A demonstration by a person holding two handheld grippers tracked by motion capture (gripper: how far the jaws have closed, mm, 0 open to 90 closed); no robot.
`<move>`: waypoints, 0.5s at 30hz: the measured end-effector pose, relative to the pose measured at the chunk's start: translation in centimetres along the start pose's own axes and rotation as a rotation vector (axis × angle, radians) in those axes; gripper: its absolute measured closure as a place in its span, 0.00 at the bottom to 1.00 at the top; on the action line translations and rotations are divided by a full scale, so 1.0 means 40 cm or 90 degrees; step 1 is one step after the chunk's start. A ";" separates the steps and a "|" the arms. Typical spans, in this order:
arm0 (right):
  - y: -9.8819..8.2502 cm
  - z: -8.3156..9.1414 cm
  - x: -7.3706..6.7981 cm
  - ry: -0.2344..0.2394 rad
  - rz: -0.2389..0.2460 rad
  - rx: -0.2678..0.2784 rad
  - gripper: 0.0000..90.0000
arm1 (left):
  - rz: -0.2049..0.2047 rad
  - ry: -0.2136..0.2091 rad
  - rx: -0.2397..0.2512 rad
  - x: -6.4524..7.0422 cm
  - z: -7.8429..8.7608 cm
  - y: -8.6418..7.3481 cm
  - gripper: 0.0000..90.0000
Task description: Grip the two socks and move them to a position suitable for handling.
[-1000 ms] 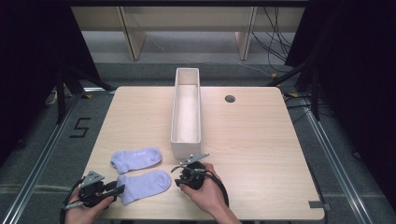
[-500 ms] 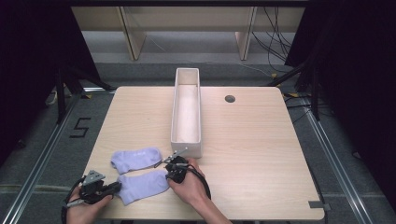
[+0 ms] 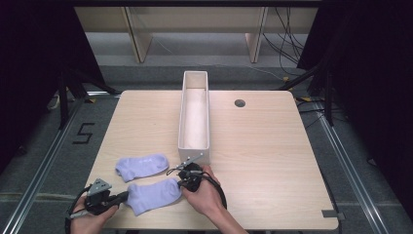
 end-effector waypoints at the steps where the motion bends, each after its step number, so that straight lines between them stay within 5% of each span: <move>1: 0.000 0.000 0.000 0.000 0.000 0.000 1.00 | 0.000 0.000 0.000 0.000 0.000 0.000 1.00; 5: -0.016 0.023 0.012 -0.007 -0.017 -0.002 1.00 | 0.030 0.007 0.020 0.000 -0.007 0.016 1.00; 6: -0.021 0.021 0.020 -0.006 -0.017 -0.005 1.00 | 0.035 0.002 0.013 0.001 -0.012 0.017 0.85; 7: -0.021 0.021 0.020 -0.006 -0.017 -0.005 1.00 | 0.040 0.004 0.014 0.001 -0.020 0.019 0.85; 8: -0.025 0.019 0.022 -0.005 -0.021 -0.007 1.00 | 0.034 0.012 0.007 0.001 -0.036 0.017 0.68; 9: -0.025 0.019 0.022 -0.005 -0.021 -0.007 1.00 | 0.034 0.012 0.007 0.001 -0.036 0.017 0.65; 13: -0.028 0.018 0.022 -0.007 -0.020 -0.007 1.00 | 0.014 -0.007 0.000 0.013 -0.061 0.018 0.61; 15: -0.028 0.018 0.024 -0.009 -0.019 -0.007 1.00 | 0.001 0.002 0.000 0.017 -0.068 0.025 0.69</move>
Point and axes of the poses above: each handheld gripper's, and its own axes: z roughly backward along the jaws, y roughly out of its top, x roughly to its right, the point moved 9 cm from there along -z, roughly forward along the jaws, and after that the axes turned 11 degrees about y, right-handed, at the moved point
